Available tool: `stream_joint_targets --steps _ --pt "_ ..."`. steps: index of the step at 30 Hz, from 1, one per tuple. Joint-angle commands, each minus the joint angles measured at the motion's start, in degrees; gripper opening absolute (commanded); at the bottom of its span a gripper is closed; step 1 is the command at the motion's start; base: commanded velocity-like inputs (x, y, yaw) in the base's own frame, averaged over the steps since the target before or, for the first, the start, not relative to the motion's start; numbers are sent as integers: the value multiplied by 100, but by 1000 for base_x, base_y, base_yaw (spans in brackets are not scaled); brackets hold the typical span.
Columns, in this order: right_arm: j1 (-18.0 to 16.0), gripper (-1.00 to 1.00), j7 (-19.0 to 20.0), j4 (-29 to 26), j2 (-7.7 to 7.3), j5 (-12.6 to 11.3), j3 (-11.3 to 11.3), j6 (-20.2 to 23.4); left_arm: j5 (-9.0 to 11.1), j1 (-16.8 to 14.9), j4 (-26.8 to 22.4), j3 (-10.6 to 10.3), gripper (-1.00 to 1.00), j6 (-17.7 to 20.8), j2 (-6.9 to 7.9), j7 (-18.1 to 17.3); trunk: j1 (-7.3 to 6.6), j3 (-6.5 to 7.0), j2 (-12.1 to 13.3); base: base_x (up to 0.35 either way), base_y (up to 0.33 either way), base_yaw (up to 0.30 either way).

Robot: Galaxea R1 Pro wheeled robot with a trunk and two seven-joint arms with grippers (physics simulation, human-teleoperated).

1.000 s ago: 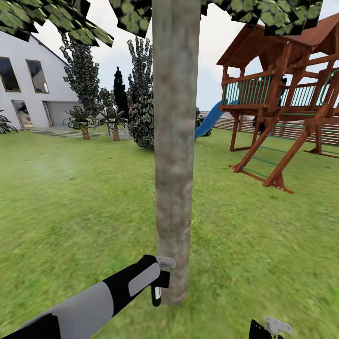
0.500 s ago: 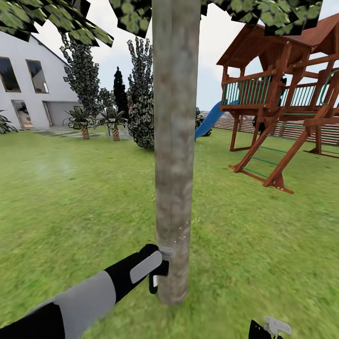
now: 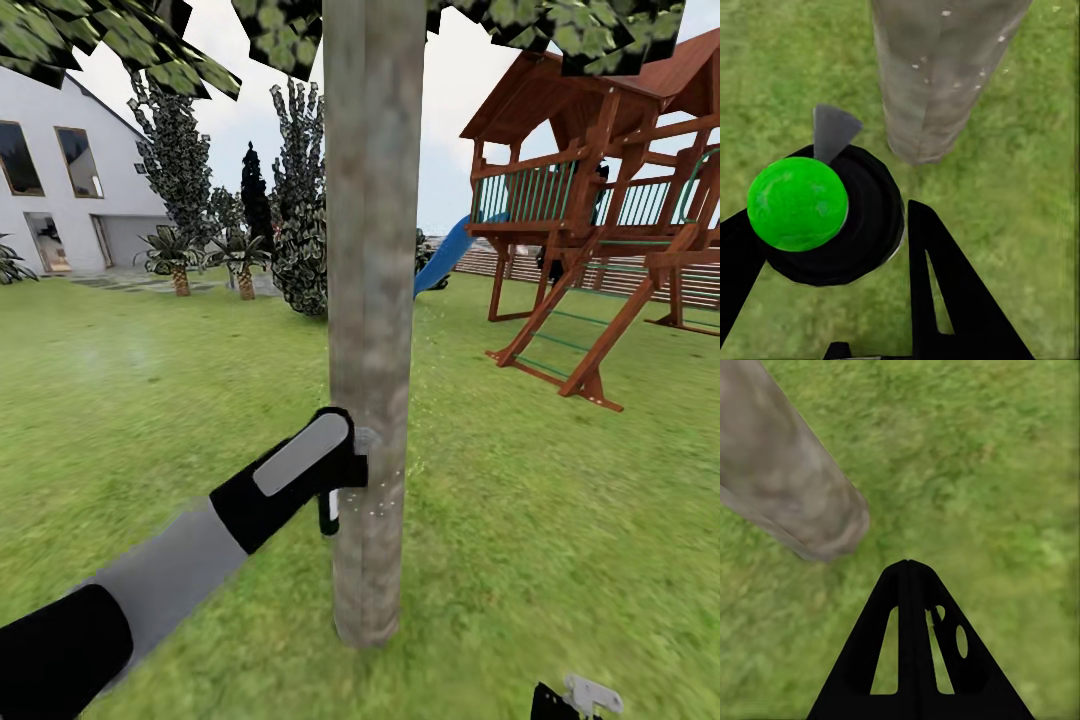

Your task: In the garden, pick up the pesticide atomizer on the floor and spray pesticide onto both trees until each tree trunk is fully covered.

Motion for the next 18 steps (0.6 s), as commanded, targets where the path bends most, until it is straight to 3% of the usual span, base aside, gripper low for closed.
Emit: stream_joint_targets --steps 1,4,7,13,18 --pt "-3 -100 37 6 3 -56 -13 -7 298 -173 -71 48 -100 70 1 197 3 -13 -10 0 0 0" --pt "-5 -100 32 6 2 -56 -12 -4 663 -552 -114 89 -100 73 3 311 3 -13 -10 0 0 0" --pt "-4 -100 25 6 2 -56 -12 0 1027 -1280 218 117 -100 73 1 346 3 -13 -10 0 0 0" --pt "-5 -100 22 6 3 -56 -12 0 1285 -2101 918 119 -100 72 -125 351 3 -13 -10 0 0 0" --pt "-5 -100 22 6 6 -56 -6 2 1643 -2629 1382 119 -100 72 -226 352 3 -13 -10 0 0 0"
